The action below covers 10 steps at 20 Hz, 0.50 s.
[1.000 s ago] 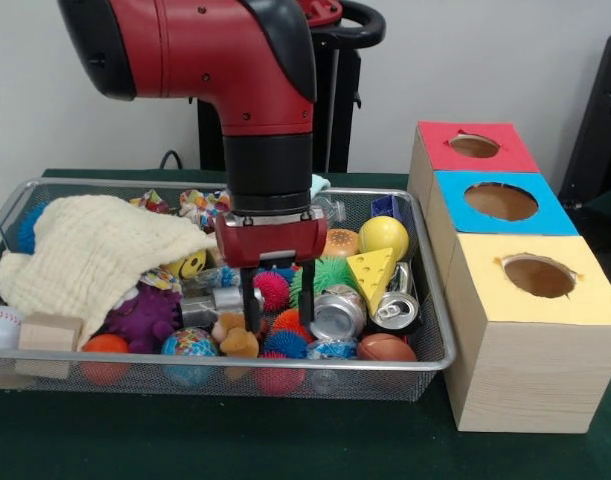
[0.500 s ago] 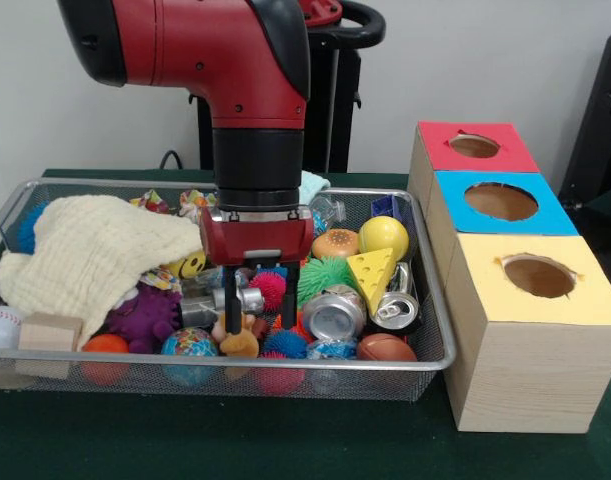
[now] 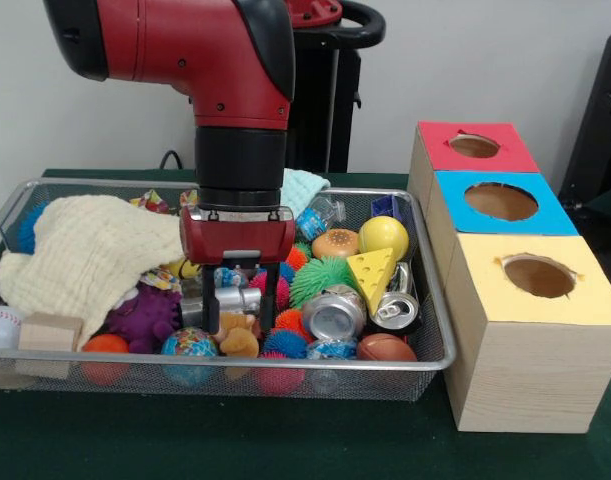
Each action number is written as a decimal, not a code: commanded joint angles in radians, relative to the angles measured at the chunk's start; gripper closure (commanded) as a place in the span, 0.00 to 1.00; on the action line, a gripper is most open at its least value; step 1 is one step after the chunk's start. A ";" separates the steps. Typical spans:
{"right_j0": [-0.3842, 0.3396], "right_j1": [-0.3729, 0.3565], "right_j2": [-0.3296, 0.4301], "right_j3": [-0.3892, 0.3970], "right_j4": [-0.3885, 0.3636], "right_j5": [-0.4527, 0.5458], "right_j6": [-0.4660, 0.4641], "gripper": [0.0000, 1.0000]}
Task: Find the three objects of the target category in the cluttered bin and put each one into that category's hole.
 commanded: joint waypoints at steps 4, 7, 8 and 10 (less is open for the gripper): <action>-0.066 0.029 0.026 0.018 0.018 0.124 -0.014 0.00; -0.078 0.045 0.029 0.035 0.022 0.152 -0.029 0.00; -0.080 0.044 0.028 0.041 0.024 0.159 -0.031 0.00; -0.081 0.039 0.029 0.046 0.024 0.169 -0.034 0.00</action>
